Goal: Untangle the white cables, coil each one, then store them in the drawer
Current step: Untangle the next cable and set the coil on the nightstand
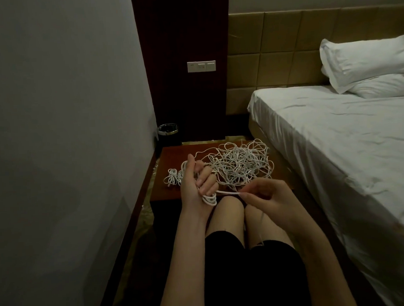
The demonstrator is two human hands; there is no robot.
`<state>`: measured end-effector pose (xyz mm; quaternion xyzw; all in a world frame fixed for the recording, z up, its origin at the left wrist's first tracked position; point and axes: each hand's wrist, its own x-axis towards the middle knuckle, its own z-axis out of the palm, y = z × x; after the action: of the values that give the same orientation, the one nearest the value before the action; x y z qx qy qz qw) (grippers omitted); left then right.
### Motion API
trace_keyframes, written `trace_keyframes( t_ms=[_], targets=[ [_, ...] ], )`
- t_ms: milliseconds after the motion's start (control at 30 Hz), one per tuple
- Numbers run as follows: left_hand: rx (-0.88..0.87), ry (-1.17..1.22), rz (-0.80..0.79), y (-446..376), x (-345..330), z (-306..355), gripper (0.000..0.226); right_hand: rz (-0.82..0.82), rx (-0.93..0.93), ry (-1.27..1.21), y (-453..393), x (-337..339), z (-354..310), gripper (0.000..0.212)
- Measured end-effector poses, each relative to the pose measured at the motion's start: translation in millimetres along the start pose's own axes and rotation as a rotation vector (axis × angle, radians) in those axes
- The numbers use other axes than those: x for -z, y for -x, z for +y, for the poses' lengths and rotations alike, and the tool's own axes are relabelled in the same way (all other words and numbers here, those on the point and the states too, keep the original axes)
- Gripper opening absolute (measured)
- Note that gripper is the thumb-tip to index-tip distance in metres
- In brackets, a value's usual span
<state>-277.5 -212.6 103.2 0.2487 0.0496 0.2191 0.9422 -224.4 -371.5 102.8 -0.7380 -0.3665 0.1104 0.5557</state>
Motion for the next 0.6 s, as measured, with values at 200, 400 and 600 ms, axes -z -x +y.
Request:
trace_keyframes(
  t_ms=[200,400,600],
  targets=[
    [-0.019,-0.192,0.021,-0.8,-5.1,0.1,0.049,-0.188,0.081,0.225,4.0,-4.0,-15.1,0.008],
    [0.023,-0.465,-0.002,1.6,-7.3,-6.2,0.044,-0.118,0.204,0.223,1.3,-28.3,-26.6,0.008],
    [0.249,-0.650,-0.057,12.2,-17.1,-13.5,0.040,0.005,0.097,0.215,2.7,-21.0,-23.1,0.033]
  ],
)
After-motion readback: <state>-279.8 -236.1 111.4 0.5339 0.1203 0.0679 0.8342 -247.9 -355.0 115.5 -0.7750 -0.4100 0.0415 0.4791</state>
